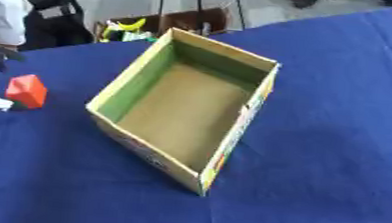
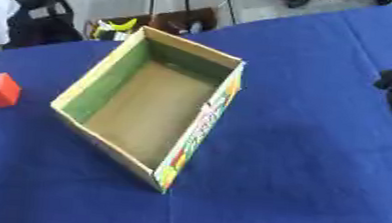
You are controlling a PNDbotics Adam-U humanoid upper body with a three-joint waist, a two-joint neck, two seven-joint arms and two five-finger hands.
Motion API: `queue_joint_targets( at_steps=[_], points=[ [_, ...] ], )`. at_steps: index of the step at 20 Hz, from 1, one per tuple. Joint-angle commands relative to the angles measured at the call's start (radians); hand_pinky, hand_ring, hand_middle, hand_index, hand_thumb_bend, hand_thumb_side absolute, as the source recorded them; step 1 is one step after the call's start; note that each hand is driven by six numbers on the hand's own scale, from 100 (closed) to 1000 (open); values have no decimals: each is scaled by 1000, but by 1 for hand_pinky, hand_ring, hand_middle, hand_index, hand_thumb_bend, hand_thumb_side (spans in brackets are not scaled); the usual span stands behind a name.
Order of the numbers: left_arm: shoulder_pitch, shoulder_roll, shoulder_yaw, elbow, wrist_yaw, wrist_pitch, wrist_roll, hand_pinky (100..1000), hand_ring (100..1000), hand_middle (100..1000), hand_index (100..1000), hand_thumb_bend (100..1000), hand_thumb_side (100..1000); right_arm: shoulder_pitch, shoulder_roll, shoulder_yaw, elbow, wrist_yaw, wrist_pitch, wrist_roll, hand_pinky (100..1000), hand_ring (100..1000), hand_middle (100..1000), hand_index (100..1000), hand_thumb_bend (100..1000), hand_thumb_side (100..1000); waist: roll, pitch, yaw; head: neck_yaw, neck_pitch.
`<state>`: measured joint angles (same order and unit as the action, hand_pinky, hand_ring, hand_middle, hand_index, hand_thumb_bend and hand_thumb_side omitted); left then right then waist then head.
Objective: Pick up objects on the table and place them in the box.
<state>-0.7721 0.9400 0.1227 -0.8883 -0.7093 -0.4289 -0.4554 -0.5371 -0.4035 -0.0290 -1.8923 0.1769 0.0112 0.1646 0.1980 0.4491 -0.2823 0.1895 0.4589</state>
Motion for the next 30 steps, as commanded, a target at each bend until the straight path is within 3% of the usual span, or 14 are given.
queue_joint_targets(
  at_steps=[1,14,24,30],
  points=[
    [-18,44,18,9,-21,8,1,595,812,956,985,620,591,-16,-30,0,-18,-10,-5,4,873,878,684,792,275,800,-3,-17,-1,9,-18],
    [-26,51,24,21,-126,32,57,643,839,963,966,552,617,-18,-41,3,-13,-12,-8,22,877,879,684,792,278,796,7,0,-8,20,-30],
    [-27,34,20,42,-107,8,58,625,831,980,928,561,583,-25,-46,0,-13,-11,-9,26,878,879,684,790,280,796,15,16,-21,35,-55],
    [-25,30,19,55,-117,20,41,608,808,896,942,462,573,-29,-50,-1,-14,-13,-9,26,878,880,682,785,280,794,18,23,-27,37,-59]
  ],
)
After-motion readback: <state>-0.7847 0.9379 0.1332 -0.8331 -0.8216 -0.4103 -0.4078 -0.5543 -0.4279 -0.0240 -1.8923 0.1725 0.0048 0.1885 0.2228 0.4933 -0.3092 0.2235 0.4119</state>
